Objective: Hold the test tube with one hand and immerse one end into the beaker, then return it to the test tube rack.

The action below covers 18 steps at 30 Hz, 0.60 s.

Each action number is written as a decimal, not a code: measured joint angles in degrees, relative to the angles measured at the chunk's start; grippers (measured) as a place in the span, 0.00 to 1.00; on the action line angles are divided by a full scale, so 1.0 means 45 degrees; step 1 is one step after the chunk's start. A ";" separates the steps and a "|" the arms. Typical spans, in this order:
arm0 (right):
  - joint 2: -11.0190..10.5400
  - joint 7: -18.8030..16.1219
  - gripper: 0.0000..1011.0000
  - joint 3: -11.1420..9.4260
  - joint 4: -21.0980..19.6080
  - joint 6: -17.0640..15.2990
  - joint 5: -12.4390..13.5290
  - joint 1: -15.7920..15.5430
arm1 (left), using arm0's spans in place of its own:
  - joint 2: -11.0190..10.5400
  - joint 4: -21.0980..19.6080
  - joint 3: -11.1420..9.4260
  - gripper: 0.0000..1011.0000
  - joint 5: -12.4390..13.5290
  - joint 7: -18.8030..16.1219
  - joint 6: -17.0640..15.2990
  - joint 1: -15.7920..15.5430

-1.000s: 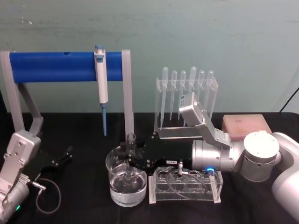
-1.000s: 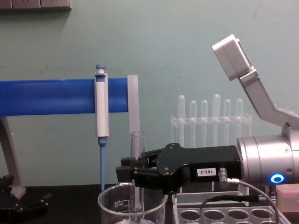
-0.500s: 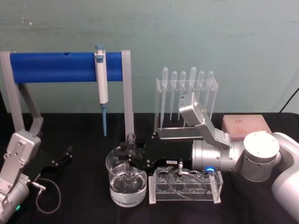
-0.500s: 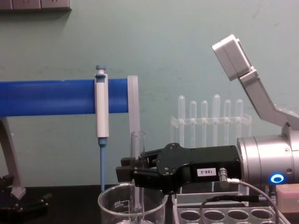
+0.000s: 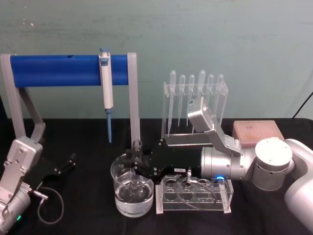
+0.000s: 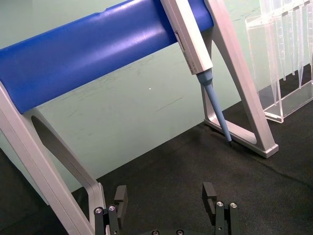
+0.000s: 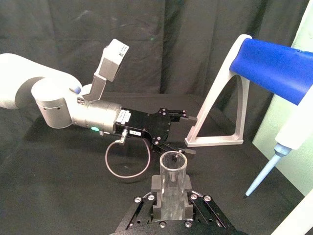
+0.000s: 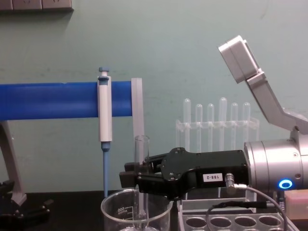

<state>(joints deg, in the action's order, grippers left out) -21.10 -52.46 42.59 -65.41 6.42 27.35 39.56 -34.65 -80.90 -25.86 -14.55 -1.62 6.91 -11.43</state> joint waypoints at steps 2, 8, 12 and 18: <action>0.0000 0.0000 0.22 0.0000 0.0000 0.0000 0.0000 0.0000 | 0.0000 0.0000 0.0000 0.99 0.0001 0.0000 0.0000 0.0000; -0.0001 0.0000 0.22 0.0000 0.0000 0.0000 0.0000 0.0000 | 0.0000 0.0000 0.0000 0.99 0.0000 0.0000 0.0000 0.0000; 0.0000 0.0000 0.22 0.0000 0.0000 0.0000 0.0000 0.0000 | 0.0000 0.0000 0.0000 0.99 0.0000 0.0000 0.0000 0.0000; 0.0000 -0.0001 0.22 0.0000 0.0000 0.0000 0.0001 0.0000 | 0.0000 0.0000 0.0000 0.99 0.0000 0.0000 0.0000 0.0000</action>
<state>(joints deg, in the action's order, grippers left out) -21.11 -52.47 42.59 -65.41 6.42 27.36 39.56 -34.65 -80.90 -25.86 -14.55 -1.62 6.91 -11.43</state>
